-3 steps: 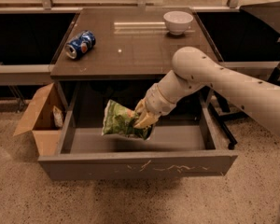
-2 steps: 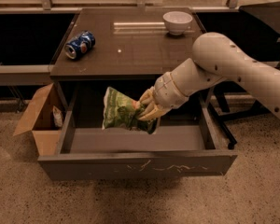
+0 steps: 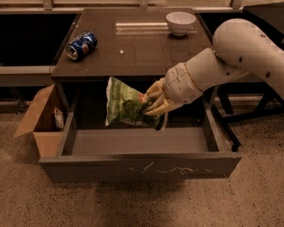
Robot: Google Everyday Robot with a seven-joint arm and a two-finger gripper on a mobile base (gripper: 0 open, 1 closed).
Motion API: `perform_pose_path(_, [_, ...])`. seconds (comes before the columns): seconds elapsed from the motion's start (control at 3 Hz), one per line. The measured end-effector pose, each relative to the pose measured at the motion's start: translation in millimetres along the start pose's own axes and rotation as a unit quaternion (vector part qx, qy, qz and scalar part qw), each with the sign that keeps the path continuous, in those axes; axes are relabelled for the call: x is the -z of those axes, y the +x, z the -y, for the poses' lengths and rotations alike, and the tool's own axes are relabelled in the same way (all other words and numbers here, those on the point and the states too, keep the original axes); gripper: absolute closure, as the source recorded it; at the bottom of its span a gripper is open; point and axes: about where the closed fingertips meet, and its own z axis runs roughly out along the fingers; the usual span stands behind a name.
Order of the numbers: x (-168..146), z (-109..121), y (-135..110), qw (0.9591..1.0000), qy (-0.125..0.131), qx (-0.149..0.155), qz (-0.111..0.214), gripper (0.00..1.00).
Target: Pick green jalapeno chip bag from top drawer and place on counter
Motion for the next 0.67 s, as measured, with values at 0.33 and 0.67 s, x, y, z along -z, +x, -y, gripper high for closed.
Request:
perform_pose_path(0.33, [17,13,3,0.9997,0.021,0.006,-0.011,1.0])
perform_pose_path(0.67, [59,51,24,0.9981,0.049,0.005,-0.037,1.0])
